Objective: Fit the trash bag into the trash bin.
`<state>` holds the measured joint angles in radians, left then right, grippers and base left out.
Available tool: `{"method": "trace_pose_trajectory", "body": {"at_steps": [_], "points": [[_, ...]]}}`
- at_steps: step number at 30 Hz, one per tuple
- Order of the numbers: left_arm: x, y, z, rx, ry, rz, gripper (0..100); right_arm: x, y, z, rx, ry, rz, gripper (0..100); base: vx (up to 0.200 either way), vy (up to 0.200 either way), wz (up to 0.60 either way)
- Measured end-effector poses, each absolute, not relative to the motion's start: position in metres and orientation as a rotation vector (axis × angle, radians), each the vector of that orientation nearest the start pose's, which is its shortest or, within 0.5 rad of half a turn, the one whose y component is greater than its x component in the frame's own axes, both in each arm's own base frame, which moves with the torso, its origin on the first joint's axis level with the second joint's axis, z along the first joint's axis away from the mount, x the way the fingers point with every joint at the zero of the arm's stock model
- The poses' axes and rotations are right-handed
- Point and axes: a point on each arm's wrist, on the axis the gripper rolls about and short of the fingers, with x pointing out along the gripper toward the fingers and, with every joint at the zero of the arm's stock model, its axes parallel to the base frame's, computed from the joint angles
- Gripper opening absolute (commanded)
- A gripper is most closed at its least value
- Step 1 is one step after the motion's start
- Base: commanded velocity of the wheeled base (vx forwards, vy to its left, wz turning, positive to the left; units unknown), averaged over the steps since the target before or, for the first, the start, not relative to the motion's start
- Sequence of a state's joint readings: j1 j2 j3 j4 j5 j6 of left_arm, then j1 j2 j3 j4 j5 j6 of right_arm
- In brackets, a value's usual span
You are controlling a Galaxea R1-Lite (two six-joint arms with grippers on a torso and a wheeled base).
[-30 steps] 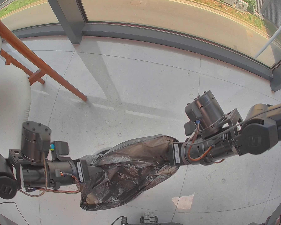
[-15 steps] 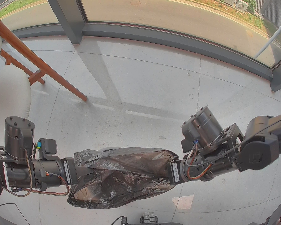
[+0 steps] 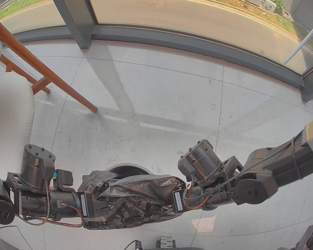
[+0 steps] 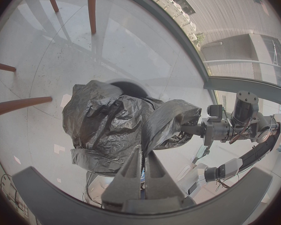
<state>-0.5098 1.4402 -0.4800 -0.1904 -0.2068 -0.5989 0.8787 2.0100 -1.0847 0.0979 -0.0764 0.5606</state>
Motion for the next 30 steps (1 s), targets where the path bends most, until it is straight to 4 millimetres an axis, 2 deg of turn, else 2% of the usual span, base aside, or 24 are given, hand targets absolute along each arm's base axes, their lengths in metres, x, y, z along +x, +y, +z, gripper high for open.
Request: {"method": "trace_pose_trajectory", "body": {"at_steps": [12,19,24,30], "points": [[0.173,-0.102,0.117,-0.42,0.999,-0.403,0,0.219,0.262,0.081,-0.01,1.125,0.412,0,0.0,0.0,0.0],[0.171,-0.102,0.111,-0.408,1.023,-0.399,0,0.202,0.255,0.076,-0.048,1.164,0.415,0,0.0,0.0,0.0],[0.164,-0.103,0.106,-0.39,1.05,-0.409,0,0.182,0.249,0.067,-0.101,1.205,0.43,0,0.0,0.0,0.0],[0.16,-0.102,0.096,-0.348,1.078,-0.397,0,0.174,0.251,0.061,-0.131,1.214,0.442,0,0.0,0.0,0.0]]}}
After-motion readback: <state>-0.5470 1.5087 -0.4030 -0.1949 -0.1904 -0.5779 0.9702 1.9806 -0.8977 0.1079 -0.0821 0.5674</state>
